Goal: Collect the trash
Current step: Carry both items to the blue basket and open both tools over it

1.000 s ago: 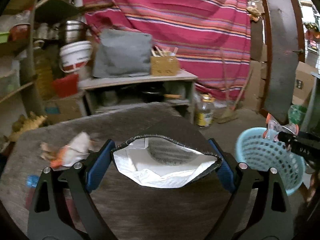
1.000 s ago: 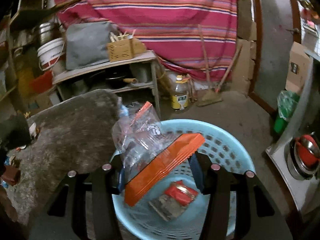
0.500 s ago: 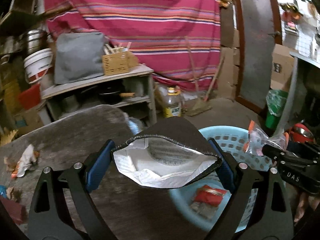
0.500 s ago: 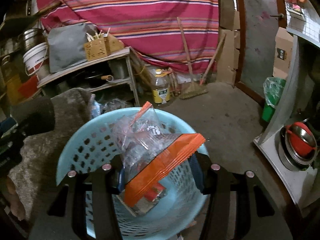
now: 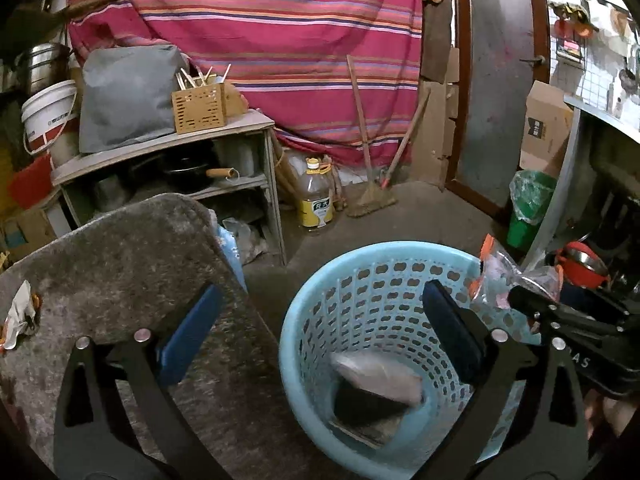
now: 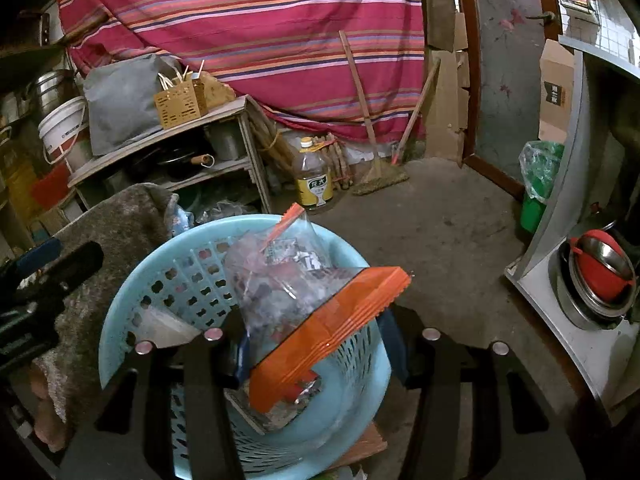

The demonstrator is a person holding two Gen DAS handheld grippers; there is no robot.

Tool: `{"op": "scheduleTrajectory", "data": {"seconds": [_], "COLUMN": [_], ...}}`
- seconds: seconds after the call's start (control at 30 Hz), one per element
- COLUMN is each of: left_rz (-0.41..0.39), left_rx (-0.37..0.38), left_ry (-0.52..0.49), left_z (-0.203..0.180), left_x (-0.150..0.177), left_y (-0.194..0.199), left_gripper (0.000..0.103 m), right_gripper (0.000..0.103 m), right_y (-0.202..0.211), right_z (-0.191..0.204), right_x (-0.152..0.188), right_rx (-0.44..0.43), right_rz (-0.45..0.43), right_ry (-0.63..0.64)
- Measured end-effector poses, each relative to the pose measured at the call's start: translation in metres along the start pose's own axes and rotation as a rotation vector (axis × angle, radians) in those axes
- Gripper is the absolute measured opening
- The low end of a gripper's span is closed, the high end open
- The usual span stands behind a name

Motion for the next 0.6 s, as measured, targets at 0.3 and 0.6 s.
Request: {"op": "scheduleTrajectory", "data": {"seconds": [0.3, 0.6], "left_rz": [-0.061, -0.058], "left_rx": [-0.129, -0.223], "left_ry": [-0.018, 0.003], "left_z": [0.033, 0.094], "left_x": [0.001, 0.012], "left_y": [0.035, 0.065], "left_gripper": [0.098, 0.098], "right_gripper": [0.053, 0.07], "right_y": [-0.005, -0.015], "right_z": [0.024, 0.049], "right_x": [-0.001, -0.002], "right_rx": [-0.016, -0.024], "right_rz": [0.017, 0.042], "right_ry": [0.026, 0.031]}}
Point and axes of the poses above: each gripper's, at about its wrist camera, not at the fingertips, and y roughly against the way its jaws point, z to its left, x to its underside, the point moved 1 cm from there along -y, roughly the way its jaws point, and after that the axes turned 1 degree about x, right-handed, at the moved point
